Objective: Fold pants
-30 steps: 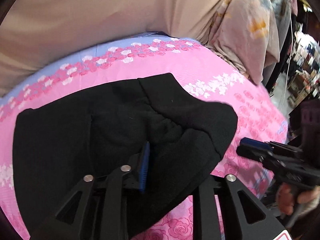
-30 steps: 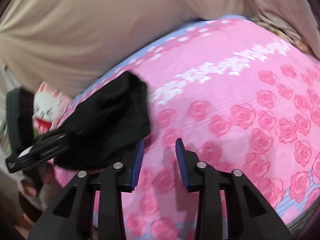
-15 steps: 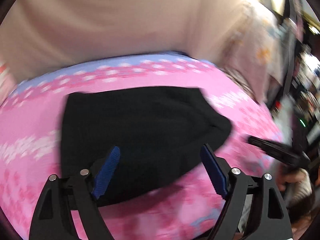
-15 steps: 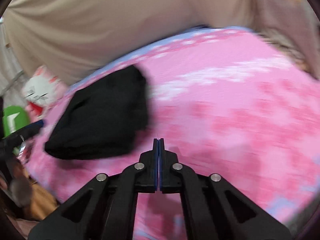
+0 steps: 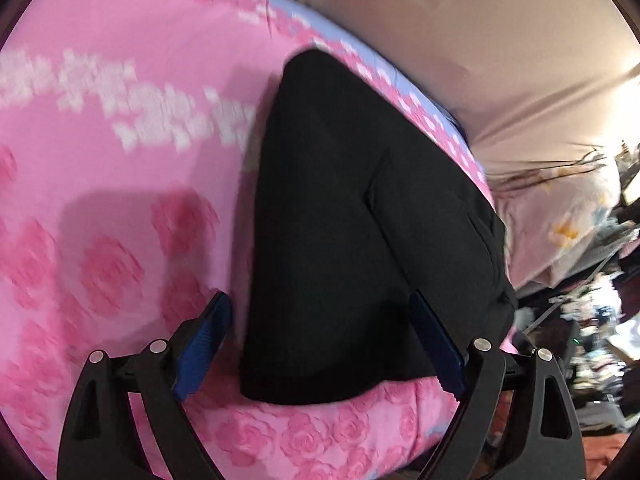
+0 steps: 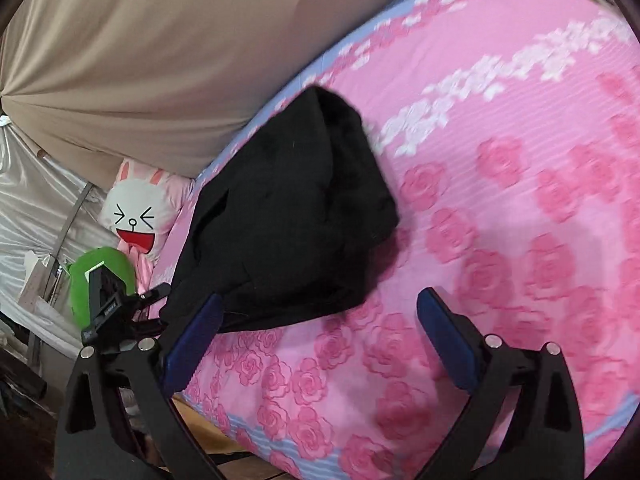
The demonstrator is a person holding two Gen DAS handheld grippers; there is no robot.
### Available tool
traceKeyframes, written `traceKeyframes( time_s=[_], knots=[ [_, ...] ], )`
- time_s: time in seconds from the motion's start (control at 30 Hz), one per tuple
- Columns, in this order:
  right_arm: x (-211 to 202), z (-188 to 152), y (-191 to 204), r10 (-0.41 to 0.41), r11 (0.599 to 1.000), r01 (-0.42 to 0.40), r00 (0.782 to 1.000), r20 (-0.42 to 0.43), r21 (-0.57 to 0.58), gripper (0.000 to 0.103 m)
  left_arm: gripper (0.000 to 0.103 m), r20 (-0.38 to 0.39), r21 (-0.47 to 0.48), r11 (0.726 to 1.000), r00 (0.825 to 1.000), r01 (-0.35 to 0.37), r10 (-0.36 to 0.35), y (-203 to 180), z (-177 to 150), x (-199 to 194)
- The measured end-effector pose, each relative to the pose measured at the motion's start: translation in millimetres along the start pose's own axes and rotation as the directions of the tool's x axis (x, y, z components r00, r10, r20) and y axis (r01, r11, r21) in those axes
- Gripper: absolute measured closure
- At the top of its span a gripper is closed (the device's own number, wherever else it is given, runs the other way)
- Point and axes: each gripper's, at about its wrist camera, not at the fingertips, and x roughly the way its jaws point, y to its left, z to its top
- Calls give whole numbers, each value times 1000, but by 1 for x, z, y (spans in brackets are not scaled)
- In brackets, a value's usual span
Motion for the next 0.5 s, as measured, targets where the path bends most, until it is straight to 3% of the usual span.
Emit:
traceKeyframes(
  time_s=[0.07,0.1,0.17,0.2,0.23,0.27,0.33,0.4,0.5],
  knots=[
    [11,9,5,48,999,-47,999,-8,18,7,12,3,0,1000,1000,18,-18,-3,2,3],
    [17,13,6,88,995,-88,996,-11,42,7,12,-6,-10,998,998,60,-60,-5,6,9],
    [31,25,5,79,994,-79,997,2,78,9,12,-17,-24,994,994,109,-109,-9,17,21],
    [39,31,5,71,994,-71,997,13,84,16,12,-14,-21,994,994,112,-112,-12,23,26],
    [43,33,5,44,995,-44,999,10,87,44,26,-17,-18,993,993,117,-117,-14,29,31],
    [46,36,5,44,995,-44,999,6,93,55,51,-24,-17,995,995,97,-97,-17,34,36],
    [33,35,18,30,998,-32,999,34,59,67,74,-18,-4,997,997,74,-74,-23,37,30],
    [14,27,32,11,1000,-12,999,47,16,70,81,6,36,995,995,97,-97,-34,31,2],
    [-22,2,36,15,1000,-15,1000,23,-17,69,81,-46,66,991,992,120,-118,-41,10,-21]
  ],
)
